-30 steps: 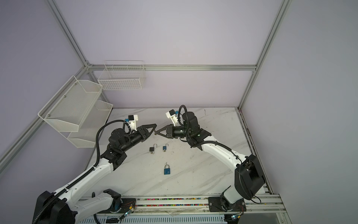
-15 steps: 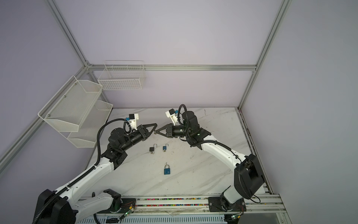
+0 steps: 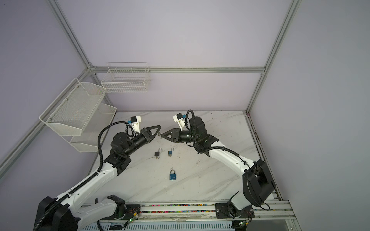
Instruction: Unlock with the key
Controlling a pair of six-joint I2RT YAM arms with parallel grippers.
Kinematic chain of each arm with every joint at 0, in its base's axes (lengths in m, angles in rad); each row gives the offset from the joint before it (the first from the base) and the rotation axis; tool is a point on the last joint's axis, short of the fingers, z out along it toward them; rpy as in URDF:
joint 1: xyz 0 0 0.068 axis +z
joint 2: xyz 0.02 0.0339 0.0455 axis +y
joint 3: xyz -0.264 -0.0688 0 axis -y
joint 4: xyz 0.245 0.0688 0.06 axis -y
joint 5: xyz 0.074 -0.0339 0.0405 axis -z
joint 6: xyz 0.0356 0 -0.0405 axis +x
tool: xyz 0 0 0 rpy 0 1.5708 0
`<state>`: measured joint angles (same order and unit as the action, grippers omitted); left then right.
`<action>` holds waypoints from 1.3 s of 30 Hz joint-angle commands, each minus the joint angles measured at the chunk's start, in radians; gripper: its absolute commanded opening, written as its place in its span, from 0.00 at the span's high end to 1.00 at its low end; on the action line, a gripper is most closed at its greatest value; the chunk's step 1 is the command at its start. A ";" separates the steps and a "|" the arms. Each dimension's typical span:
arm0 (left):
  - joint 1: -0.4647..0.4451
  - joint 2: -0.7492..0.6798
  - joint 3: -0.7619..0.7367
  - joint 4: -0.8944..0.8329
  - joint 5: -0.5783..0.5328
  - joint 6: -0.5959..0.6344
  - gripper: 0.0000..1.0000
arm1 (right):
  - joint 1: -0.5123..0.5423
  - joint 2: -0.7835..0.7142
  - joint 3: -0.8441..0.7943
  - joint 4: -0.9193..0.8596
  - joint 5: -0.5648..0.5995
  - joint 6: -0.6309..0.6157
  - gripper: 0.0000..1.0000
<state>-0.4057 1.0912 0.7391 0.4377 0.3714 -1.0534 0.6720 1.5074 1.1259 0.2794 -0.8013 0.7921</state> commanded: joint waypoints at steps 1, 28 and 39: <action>-0.020 -0.006 0.103 0.080 -0.025 0.054 1.00 | -0.005 -0.019 -0.046 0.209 -0.014 0.083 0.54; -0.062 0.013 0.112 0.111 -0.094 0.083 1.00 | 0.021 -0.026 -0.075 0.339 -0.014 0.124 0.75; -0.064 0.009 0.099 0.113 -0.123 0.086 1.00 | 0.022 -0.016 -0.067 0.343 -0.014 0.130 0.93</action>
<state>-0.4664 1.1023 0.7517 0.5011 0.2737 -0.9985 0.6899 1.5036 1.0485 0.5934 -0.8070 0.9127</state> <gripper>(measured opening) 0.047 0.186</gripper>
